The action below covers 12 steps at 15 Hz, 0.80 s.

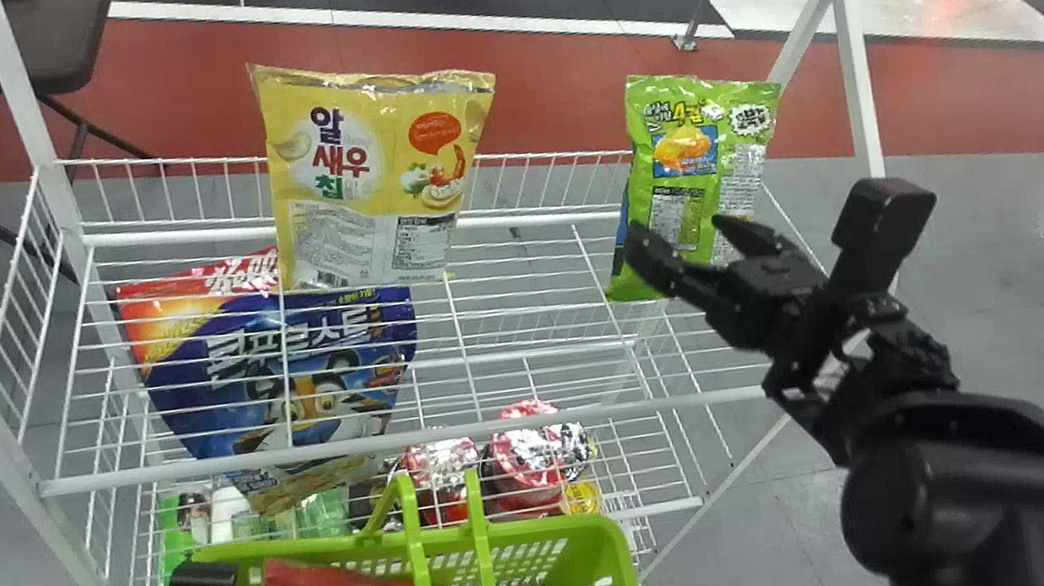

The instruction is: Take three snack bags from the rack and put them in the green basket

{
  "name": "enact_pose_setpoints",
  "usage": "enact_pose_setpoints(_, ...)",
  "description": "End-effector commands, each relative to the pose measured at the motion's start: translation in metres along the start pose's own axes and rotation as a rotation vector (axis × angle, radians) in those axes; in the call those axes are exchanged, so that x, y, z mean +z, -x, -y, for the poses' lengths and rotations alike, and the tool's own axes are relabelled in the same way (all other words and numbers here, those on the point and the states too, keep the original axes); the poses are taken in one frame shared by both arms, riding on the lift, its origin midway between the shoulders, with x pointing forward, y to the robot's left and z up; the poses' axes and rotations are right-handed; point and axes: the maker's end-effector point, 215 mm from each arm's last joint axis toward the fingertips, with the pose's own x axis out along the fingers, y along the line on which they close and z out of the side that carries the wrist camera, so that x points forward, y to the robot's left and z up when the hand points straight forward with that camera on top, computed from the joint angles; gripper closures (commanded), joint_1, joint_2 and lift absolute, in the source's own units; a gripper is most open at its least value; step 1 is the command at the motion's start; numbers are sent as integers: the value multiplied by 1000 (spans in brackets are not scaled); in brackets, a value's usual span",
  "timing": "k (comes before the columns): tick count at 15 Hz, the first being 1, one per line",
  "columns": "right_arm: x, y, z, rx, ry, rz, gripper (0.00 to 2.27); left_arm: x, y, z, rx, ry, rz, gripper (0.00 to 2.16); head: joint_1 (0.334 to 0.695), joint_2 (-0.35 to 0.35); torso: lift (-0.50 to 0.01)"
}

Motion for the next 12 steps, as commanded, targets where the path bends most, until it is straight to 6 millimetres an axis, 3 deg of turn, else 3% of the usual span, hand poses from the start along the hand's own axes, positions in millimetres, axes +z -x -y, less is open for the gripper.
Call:
enact_pose_setpoints(1, 7, -18, 27, -86, 20, 26, 73, -1, 2, -2, 3, 3, 3, 1926, 695, -350, -15)
enact_pose_setpoints(3, 7, -28, 43, -140, 30, 48, 80, -3, 1, -3, 2, 9, -2, 1926, 695, -350, -15)
enact_pose_setpoints(8, -5, -63, 55, -149, 45, -14, 164, -3, -1, -7, 3, 18, -5, 1926, 695, -350, -15)
enact_pose_setpoints(10, -14, -69, 47, -114, 55, -47, 836, -3, 0, -9, 10, 18, -4, 1926, 695, -350, -15)
enact_pose_setpoints(11, -17, -71, 39, -79, 53, -62, 1544, -2, 0, -11, 13, 18, 0, 1926, 695, -350, -15)
enact_pose_setpoints(12, -22, -71, 35, -57, 37, -79, 1953, -2, 0, -11, 12, 18, 0, 1926, 695, -350, -15)
